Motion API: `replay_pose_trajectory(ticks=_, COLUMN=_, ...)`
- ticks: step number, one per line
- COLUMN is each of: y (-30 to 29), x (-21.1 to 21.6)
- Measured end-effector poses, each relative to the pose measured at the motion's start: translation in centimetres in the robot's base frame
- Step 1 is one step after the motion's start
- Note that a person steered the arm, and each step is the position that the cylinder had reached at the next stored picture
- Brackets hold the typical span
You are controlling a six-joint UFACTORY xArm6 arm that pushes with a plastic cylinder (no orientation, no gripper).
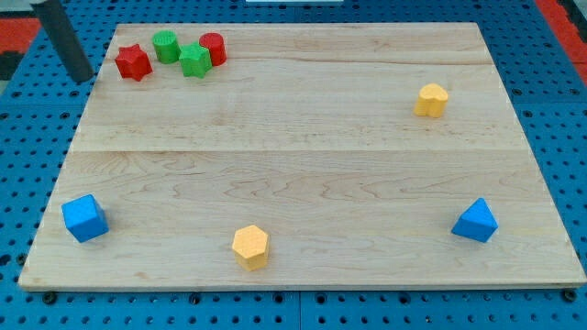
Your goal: Move the blue cube and yellow hexagon below the group of blocks
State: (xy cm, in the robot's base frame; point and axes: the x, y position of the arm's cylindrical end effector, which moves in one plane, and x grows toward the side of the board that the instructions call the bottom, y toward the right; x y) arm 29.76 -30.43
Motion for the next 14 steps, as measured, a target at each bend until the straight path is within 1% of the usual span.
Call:
replay_pose_trajectory(ticks=1, y=3.8, x=-1.1)
replay_pose_trajectory(ticks=2, y=9.9, x=-1.1)
replay_pose_trajectory(ticks=3, y=12.9, x=0.7)
replay_pose_trajectory(ticks=4, y=13.4, x=6.4)
replay_pose_trajectory(ticks=5, y=23.9, x=9.5)
replay_pose_trajectory(ticks=6, y=31.3, x=16.6)
replay_pose_trajectory(ticks=7, y=37.5, x=24.5)
replay_pose_trajectory(ticks=8, y=35.8, x=31.1)
replay_pose_trajectory(ticks=9, y=30.1, x=31.1)
replay_pose_trajectory(ticks=10, y=23.9, x=29.8)
replay_pose_trajectory(ticks=11, y=22.6, x=29.8)
replay_pose_trajectory(ticks=12, y=21.5, x=32.0)
replay_pose_trajectory(ticks=13, y=12.9, x=30.8)
replay_pose_trajectory(ticks=14, y=6.0, x=27.7)
